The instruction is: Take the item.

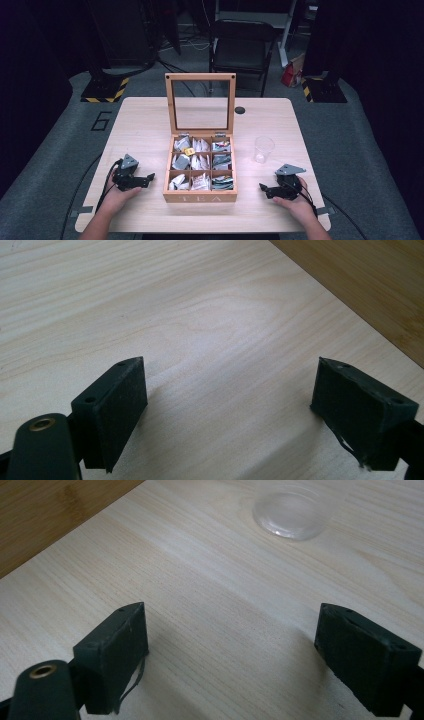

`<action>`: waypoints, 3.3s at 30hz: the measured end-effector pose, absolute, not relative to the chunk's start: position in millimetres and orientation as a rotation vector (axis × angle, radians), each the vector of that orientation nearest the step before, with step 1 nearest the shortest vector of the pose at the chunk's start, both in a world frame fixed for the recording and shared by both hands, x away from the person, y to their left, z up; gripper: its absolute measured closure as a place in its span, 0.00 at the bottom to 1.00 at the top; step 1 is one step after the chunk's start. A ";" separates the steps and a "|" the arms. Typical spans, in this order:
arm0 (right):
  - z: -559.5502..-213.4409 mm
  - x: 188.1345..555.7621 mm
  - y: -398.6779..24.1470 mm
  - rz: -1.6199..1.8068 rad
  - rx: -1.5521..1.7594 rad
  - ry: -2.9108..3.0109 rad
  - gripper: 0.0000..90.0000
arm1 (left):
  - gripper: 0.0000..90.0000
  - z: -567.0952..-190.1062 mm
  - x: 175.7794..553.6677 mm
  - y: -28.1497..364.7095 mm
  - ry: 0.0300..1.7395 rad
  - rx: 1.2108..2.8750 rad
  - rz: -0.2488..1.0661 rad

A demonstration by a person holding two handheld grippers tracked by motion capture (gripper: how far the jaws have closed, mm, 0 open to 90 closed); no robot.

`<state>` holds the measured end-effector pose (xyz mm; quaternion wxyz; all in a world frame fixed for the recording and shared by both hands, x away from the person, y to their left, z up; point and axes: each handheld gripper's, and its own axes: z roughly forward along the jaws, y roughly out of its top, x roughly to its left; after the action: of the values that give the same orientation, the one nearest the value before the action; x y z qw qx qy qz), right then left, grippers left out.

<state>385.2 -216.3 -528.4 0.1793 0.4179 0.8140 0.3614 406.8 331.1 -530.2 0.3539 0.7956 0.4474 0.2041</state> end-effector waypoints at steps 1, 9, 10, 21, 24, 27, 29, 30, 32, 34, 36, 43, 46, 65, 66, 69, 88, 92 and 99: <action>-528.4 385.2 -216.3 1.022 1.181 2.301 0.15 | 0.16 -530.2 406.8 331.1 1.157 2.057 0.528; -528.2 385.4 -216.6 1.020 1.172 2.311 0.15 | 0.15 -530.1 406.0 331.3 1.159 2.056 0.526; -528.3 385.5 -216.4 1.022 1.175 2.309 0.15 | 0.15 -530.0 406.1 331.5 1.153 2.059 0.525; -528.0 385.8 -217.0 1.021 1.173 2.309 0.17 | 0.15 -529.7 404.1 333.7 1.137 2.070 0.508; -528.1 385.8 -217.1 1.024 1.177 2.299 0.18 | 0.15 -529.8 404.1 333.6 1.138 2.069 0.507; -527.6 385.9 -218.7 1.034 1.162 2.304 0.23 | 0.15 -530.0 404.1 333.5 1.137 2.068 0.512; -527.4 385.4 -218.6 1.035 1.171 2.300 0.25 | 0.15 -530.1 404.1 333.5 1.137 2.067 0.513; -526.5 385.0 -219.1 1.038 1.171 2.307 0.28 | 0.16 -530.0 404.1 333.5 1.137 2.068 0.513; -524.6 384.7 -219.7 1.029 1.159 2.320 0.34 | 0.15 -529.7 404.0 333.6 1.138 2.072 0.510; -523.9 384.3 -218.9 1.031 1.163 2.304 0.35 | 0.15 -530.0 404.1 333.6 1.137 2.070 0.512; -519.8 382.3 -217.8 1.051 1.174 2.278 0.36 | 0.15 -530.3 404.1 333.2 1.139 2.065 0.518; -501.8 378.7 -213.5 1.076 1.133 2.300 0.40 | 0.16 -530.1 403.8 333.2 1.140 2.066 0.517; -488.9 377.2 -209.2 1.084 1.081 2.320 0.42 | 0.16 -530.1 403.6 333.0 1.143 2.065 0.518; -427.2 372.7 -175.2 1.177 0.917 2.398 0.49 | 0.16 -530.1 403.5 333.0 1.145 2.064 0.519; -425.4 373.3 -173.5 1.188 0.913 2.397 0.50 | 0.16 -530.1 403.5 333.0 1.145 2.064 0.519; -421.0 376.1 -169.0 1.215 0.896 2.406 0.50 | 0.16 -530.1 403.5 333.0 1.145 2.064 0.519; -417.1 401.9 -111.1 1.289 0.761 2.491 0.54 | 0.16 -530.1 403.5 333.0 1.144 2.064 0.518; -415.4 407.4 -99.8 1.306 0.735 2.504 0.55 | 0.16 -530.1 403.5 333.0 1.145 2.063 0.519; -411.2 415.6 -81.5 1.331 0.703 2.528 0.54 | 0.16 -530.0 403.0 332.8 1.150 2.063 0.510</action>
<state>415.6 -81.5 -411.2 0.0994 0.2377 0.8551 0.4500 403.0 332.8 -530.0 0.3545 0.7983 0.4450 0.1974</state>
